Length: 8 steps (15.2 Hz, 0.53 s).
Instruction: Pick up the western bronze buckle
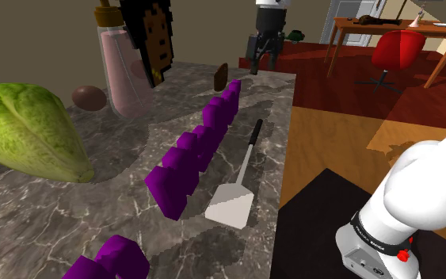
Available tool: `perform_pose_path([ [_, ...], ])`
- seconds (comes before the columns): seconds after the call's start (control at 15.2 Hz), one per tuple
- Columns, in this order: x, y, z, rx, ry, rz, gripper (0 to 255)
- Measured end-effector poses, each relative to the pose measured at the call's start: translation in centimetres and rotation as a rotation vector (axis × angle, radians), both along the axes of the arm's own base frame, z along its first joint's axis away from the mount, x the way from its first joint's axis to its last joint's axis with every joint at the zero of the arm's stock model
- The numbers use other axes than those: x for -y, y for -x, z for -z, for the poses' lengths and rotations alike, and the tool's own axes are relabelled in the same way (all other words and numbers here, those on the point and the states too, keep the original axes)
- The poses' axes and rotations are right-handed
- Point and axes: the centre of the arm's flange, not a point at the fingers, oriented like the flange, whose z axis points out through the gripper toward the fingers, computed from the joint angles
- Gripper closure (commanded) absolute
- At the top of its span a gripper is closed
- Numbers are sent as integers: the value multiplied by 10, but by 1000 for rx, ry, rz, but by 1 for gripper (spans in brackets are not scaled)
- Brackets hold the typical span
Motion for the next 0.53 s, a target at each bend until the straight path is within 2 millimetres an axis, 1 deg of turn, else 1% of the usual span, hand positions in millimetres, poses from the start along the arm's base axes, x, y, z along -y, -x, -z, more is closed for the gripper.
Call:
perform_pose_path([
  [0.2, -16, -31, -9, 8, 9, -30, 0],
  [0.4, -38, -63, -25, 16, 18, -61, 0],
  [0.46, -42, -74, -23, 19, 21, -71, 0],
  [0.53, -52, -86, -27, 21, 25, -81, 0],
])
